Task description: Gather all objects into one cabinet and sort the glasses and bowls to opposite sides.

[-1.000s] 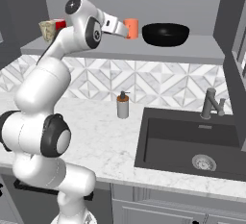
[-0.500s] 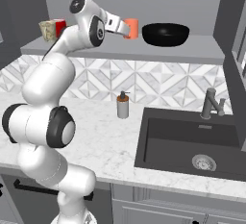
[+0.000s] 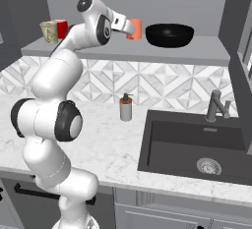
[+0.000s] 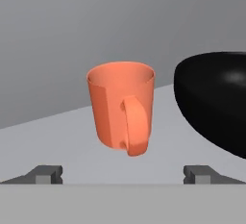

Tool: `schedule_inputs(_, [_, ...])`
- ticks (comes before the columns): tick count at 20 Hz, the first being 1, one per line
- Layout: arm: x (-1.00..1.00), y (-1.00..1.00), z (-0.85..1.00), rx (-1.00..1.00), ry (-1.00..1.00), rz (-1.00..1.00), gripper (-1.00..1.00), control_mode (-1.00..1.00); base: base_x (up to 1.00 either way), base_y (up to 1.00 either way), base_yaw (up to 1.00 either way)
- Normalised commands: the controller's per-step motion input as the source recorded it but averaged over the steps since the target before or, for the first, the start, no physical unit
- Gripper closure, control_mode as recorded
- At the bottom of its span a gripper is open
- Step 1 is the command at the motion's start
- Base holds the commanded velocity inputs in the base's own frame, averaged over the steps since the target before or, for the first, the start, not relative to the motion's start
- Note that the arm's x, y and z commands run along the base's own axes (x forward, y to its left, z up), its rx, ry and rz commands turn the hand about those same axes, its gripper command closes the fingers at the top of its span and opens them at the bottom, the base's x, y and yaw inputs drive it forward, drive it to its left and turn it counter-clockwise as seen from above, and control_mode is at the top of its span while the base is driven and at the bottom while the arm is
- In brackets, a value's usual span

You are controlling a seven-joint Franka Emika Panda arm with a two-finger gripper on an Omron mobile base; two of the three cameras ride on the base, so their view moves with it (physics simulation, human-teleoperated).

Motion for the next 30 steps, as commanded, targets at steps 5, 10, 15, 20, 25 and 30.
schedule_inputs(5, [0.17, -0.11, 0.00, 0.00, 0.00, 0.00, -1.00, -1.00, 0.00, 0.00, 0.00])
schedule_inputs(10, [0.15, -0.10, 0.00, 0.00, 0.00, 0.01, -1.00, -1.00, 0.00, 0.00, 0.00])
schedule_inputs(15, [0.11, -0.03, 0.00, 0.00, 0.00, 0.00, -1.00, -1.00, 0.00, 0.00, 0.00])
schedule_inputs(20, [0.12, 0.00, 0.00, 0.00, 0.00, 0.00, -1.00, -1.00, 0.00, 0.00, 0.00])
schedule_inputs(25, [0.14, 0.00, 0.00, 0.00, 0.00, 0.00, -1.00, -1.00, 0.00, 0.00, 0.00])
schedule_inputs(30, [0.11, 0.00, 0.00, 0.00, 0.00, 0.00, -1.00, -1.00, 0.00, 0.00, 0.00])
